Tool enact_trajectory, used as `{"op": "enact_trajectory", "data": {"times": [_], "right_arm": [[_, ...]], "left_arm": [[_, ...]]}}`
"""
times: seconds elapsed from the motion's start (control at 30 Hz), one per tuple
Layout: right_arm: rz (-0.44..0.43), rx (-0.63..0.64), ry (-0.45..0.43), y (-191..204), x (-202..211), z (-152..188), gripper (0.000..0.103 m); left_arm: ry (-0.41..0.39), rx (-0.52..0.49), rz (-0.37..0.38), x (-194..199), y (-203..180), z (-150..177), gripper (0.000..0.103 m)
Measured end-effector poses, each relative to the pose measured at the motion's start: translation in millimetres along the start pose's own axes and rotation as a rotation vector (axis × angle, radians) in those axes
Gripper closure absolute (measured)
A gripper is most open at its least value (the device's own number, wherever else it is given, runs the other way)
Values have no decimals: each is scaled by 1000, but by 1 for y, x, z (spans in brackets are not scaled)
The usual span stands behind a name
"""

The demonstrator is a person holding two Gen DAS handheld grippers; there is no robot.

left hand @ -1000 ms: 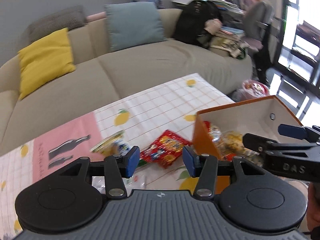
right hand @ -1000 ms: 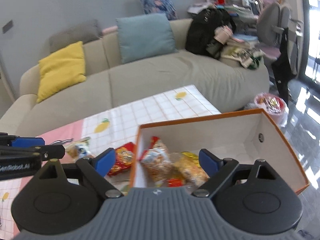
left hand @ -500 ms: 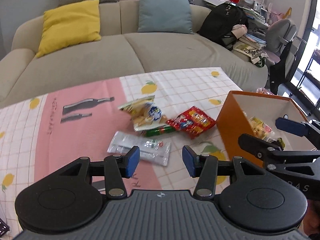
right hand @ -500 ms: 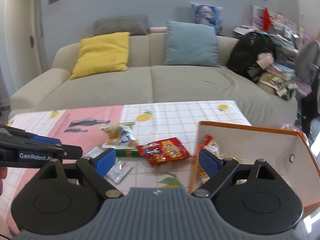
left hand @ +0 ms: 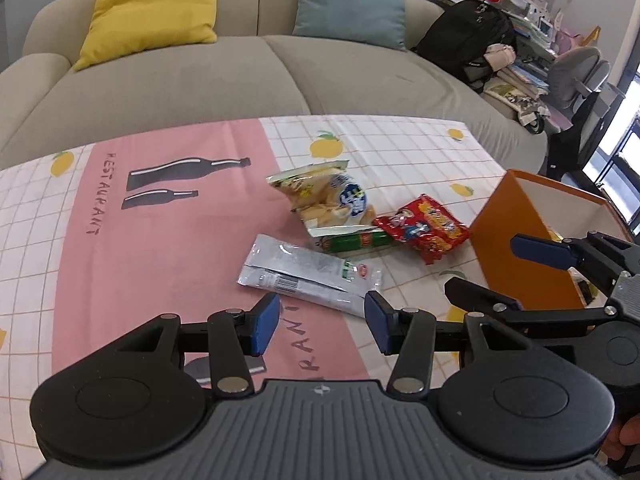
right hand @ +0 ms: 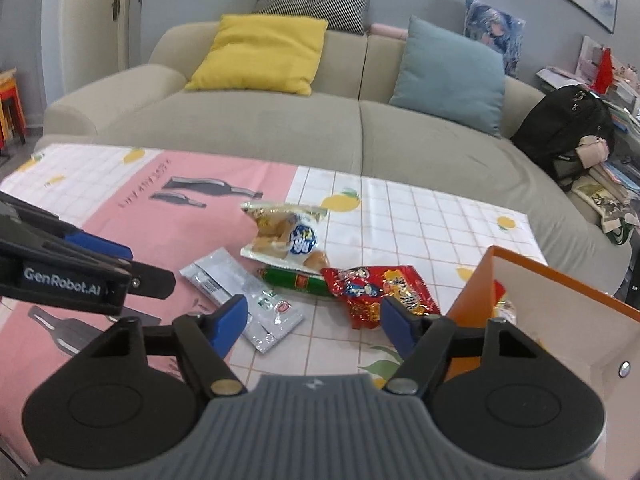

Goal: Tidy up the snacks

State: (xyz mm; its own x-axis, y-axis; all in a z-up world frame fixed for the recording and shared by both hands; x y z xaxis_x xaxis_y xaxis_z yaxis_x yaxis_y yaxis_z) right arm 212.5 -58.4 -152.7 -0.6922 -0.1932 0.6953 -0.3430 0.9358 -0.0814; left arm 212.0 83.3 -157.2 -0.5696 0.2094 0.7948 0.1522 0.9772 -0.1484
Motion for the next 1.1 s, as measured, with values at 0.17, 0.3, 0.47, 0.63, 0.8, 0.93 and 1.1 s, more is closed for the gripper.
{"op": "enact_trajectory", "data": {"times": [0.17,0.3,0.47,0.63,0.8,0.93,1.1], "right_arm": [[39,16,42,-3,-33,1,36],[59,4,77,-10,-58,2,38],[103,-2,91,-21,-80,0,40],[146,18,110,-27,-100,4,41],[155,35,124,-29,-114,8,57],[159,46,122,-30,-118,10,81],[119,45,100,-26,-111,10,85]], "left_arm": [[22,43,-17,-22,9,-9,39],[15,27,5,-36,6,-21,39],[-5,24,30,-56,-2,-38,39],[-17,19,34,-79,-7,-48,39],[-4,38,34,-100,-5,-52,58],[23,47,42,-107,-4,-49,98],[21,88,33,-100,-1,-41,103]]}}
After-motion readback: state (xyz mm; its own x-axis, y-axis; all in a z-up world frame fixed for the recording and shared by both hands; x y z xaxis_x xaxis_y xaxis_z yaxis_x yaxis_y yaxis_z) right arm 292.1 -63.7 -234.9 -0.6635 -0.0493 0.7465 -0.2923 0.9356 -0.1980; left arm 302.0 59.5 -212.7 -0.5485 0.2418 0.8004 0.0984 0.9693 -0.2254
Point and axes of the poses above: each gripper's, at about its wrist camera, not at the fingertips, and x roughly against the way its jaws point, y to its left, z to its underside, the point moved 9 cm from there along -x, roughly the way its jaws point, and after that the axes turned 3 degrees about y, right-handed, at the moved point
